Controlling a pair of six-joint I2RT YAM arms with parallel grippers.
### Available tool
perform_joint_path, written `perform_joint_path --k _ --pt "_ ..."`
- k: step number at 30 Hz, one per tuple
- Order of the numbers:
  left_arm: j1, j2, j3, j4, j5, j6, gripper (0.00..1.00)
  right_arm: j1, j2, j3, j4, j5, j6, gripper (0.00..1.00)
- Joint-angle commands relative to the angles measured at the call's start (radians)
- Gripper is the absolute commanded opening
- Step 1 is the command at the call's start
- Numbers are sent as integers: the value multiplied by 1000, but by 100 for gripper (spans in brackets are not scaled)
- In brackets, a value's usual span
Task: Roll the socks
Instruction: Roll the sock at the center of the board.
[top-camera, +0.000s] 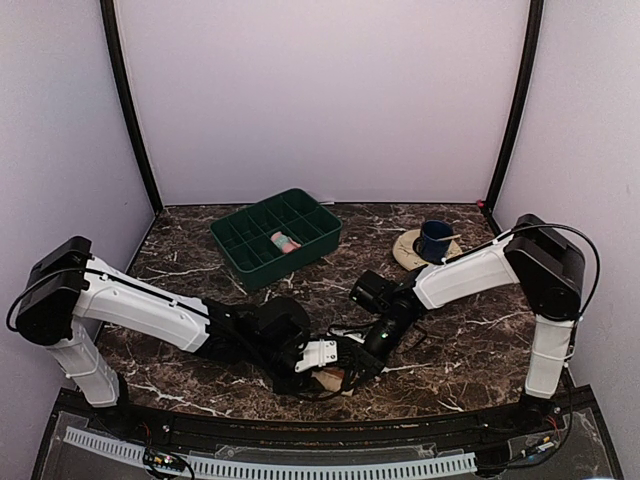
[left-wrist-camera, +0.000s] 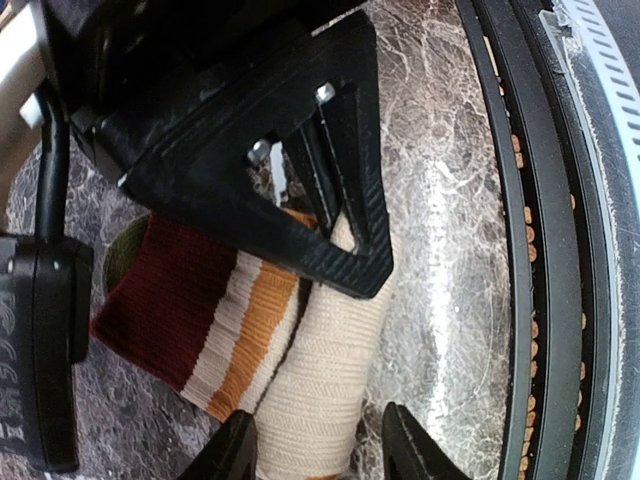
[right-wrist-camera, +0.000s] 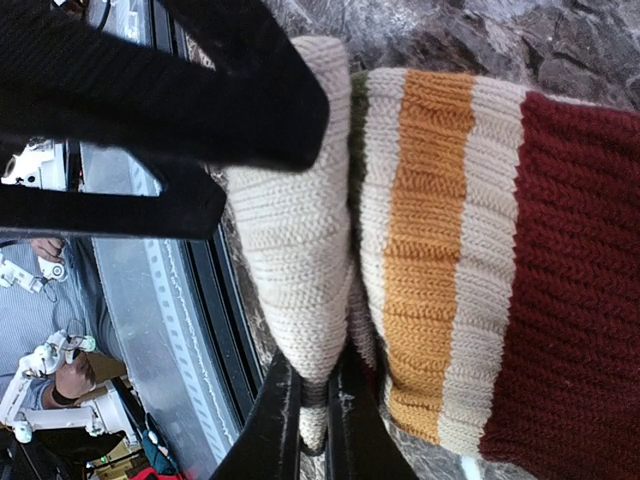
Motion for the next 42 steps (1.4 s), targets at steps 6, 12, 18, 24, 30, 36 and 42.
perform_joint_path --k 6,12,18,24,30,36,42 --pt "-14 37 33 -8 33 46 43 -11 32 -10 -34 -3 -13 0" --pt "-20 63 34 -5 38 44 40 -13 35 -12 -35 -10 -13 0" --pt "-21 83 42 -8 38 49 29 -15 37 -15 -35 -13 -14 0" --pt "-21 111 64 -32 75 54 15 -18 32 -23 -35 -10 -9 0" --pt "-19 138 99 -94 130 50 9 -24 16 -46 -13 17 19 12" --pt "-16 180 143 -178 194 41 7 -42 -37 -103 63 34 80 23" --pt "11 200 174 -243 268 25 7 -80 -91 -160 136 55 144 26"
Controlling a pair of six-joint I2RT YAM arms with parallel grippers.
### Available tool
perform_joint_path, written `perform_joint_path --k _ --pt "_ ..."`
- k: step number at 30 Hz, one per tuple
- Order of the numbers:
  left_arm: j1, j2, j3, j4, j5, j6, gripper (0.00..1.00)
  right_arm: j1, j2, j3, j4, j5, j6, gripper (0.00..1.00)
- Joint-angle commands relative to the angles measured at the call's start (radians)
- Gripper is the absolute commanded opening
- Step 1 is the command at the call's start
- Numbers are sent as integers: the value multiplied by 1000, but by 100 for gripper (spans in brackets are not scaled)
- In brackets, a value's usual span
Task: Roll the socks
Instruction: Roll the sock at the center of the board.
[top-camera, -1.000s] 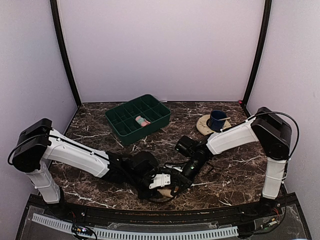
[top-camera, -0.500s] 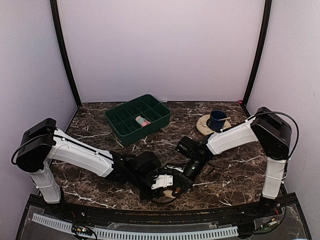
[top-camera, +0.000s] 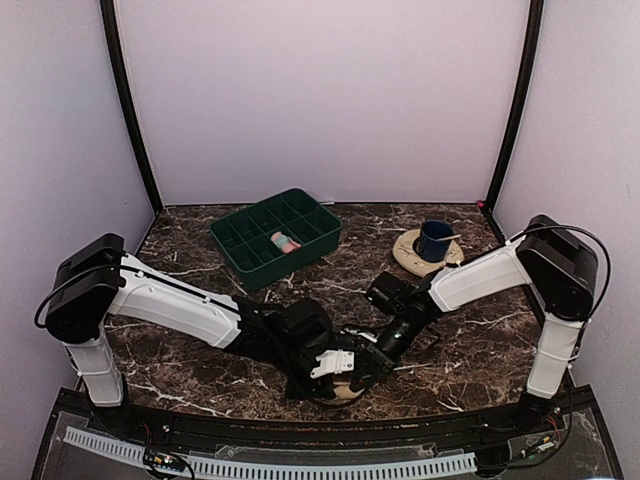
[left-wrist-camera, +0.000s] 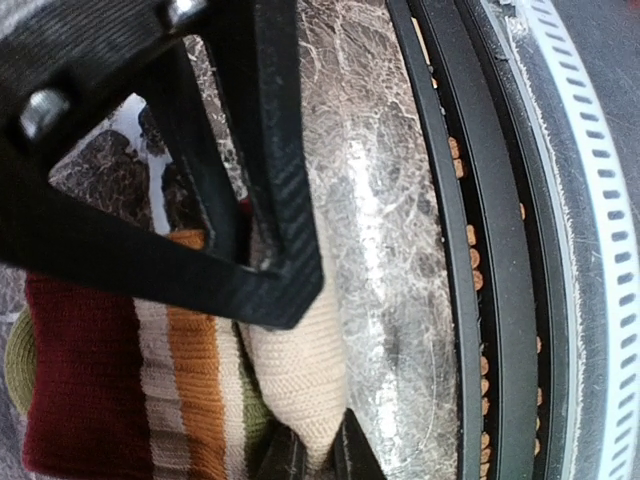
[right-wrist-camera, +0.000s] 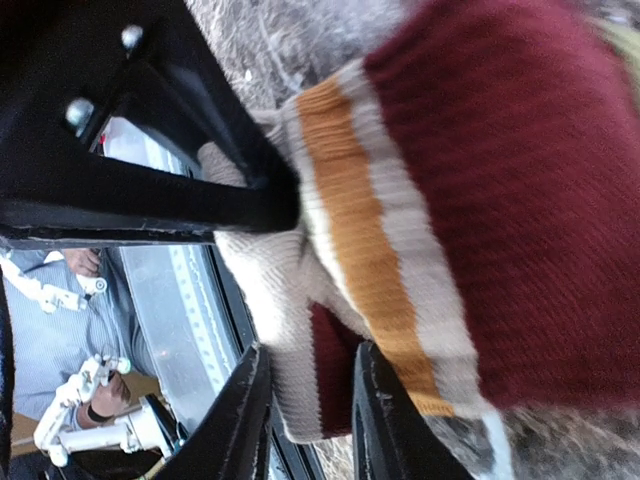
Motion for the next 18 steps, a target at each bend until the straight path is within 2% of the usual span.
perform_joint_path --k 1,12,18 --pt "20 45 32 -147 104 -13 7 -41 -35 -54 77 103 66 27" --pt "117 92 110 -255 272 -39 7 -84 -129 -144 213 150 151 32" --pt "163 133 163 -314 355 -49 7 -86 -213 -197 279 253 169 33"
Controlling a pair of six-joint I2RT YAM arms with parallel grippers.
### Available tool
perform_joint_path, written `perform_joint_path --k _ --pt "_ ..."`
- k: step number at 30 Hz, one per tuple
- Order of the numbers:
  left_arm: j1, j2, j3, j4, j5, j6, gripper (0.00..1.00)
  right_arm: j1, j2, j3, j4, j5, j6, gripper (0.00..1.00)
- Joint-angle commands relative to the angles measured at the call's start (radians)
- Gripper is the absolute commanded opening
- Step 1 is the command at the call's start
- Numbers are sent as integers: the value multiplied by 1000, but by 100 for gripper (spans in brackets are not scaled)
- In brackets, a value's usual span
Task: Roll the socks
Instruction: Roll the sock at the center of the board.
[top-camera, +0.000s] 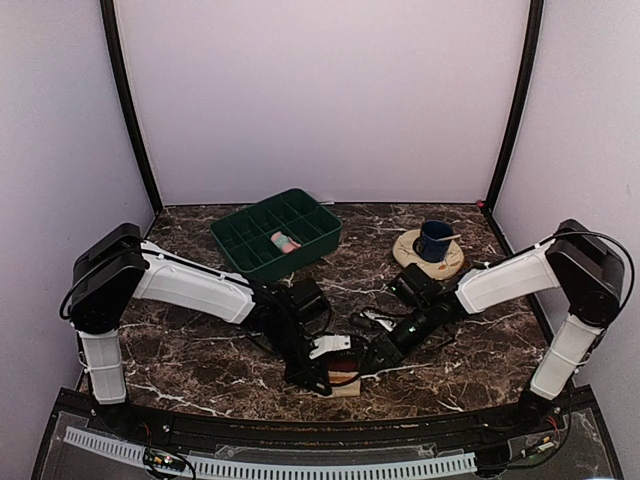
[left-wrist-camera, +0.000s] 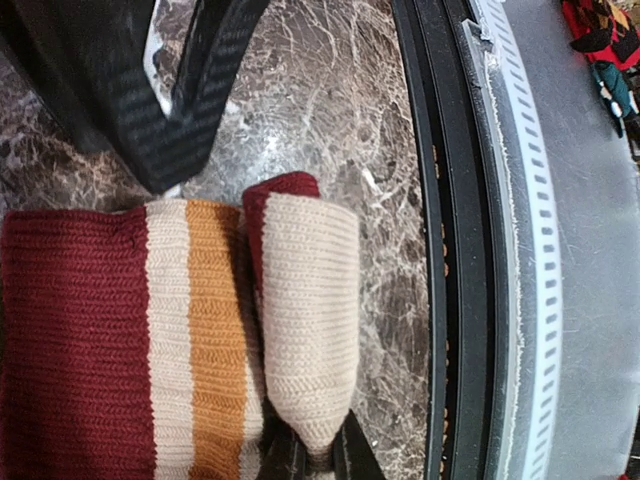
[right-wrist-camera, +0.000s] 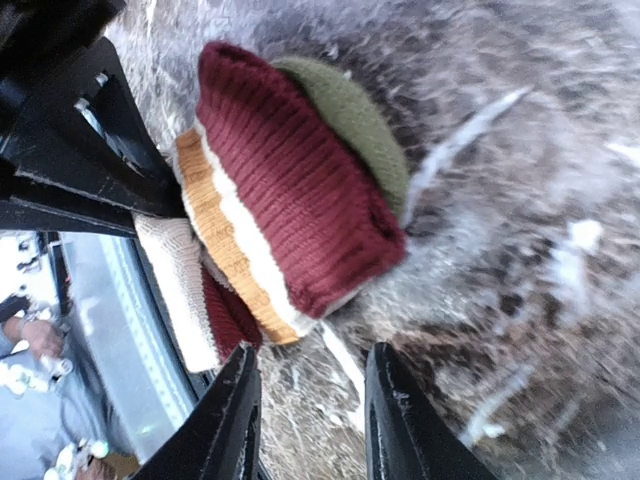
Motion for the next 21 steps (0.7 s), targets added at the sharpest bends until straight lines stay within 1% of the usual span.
perform_joint_path --k 1,5,9,14,18,21 --pt "35 41 42 -131 90 -13 7 -7 -84 -50 88 112 18 33" --pt "57 91 96 -201 167 -7 6 1 -176 -94 115 218 -2 32" --pt "79 134 137 -245 234 -10 6 41 -249 -126 118 344 -32 32" --pt "102 175 172 -285 286 -8 6 154 -304 -139 117 512 -81 32" --pt "118 205 205 -325 310 2 6 257 -313 -133 113 623 -112 32" --pt "125 222 221 -346 324 6 6 312 -317 -124 109 678 -128 33"
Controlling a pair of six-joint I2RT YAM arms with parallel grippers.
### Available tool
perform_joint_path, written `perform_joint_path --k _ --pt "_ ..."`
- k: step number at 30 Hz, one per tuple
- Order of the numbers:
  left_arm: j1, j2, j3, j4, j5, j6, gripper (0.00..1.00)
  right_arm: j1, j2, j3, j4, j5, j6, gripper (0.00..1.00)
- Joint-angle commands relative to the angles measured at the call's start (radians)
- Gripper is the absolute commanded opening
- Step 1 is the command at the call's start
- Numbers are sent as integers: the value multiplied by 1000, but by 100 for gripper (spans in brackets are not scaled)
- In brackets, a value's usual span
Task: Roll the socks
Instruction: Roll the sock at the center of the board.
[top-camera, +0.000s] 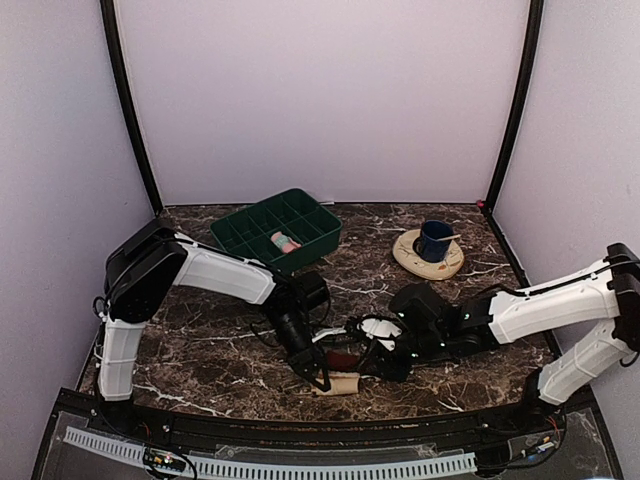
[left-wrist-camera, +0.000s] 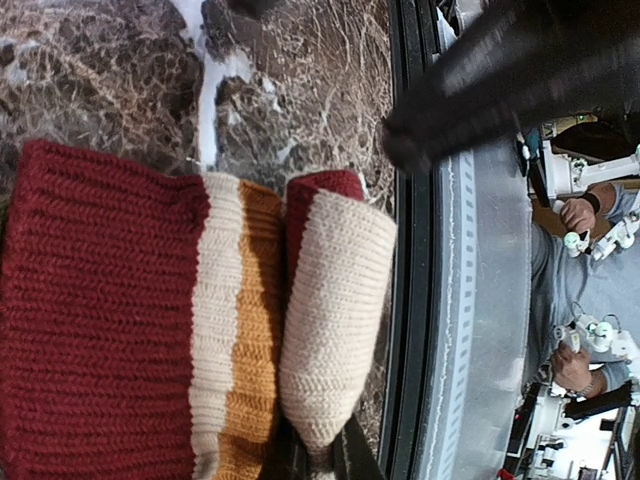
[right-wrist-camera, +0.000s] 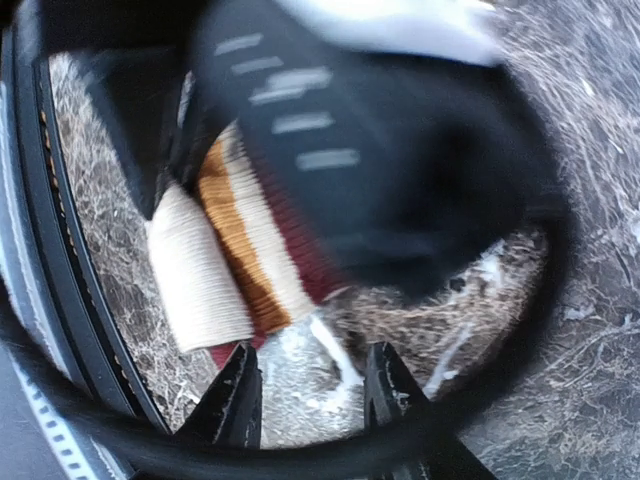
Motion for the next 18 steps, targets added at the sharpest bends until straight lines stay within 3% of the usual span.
perform_joint_path --k 1,11,18 --pt "15 30 30 -92 24 15 6 85 -17 8 18 136 -45 33" --pt "19 88 78 -144 46 32 6 230 70 99 -37 209 -120 36" --pt "22 108 99 -165 64 41 7 267 133 143 -57 219 -158 40"
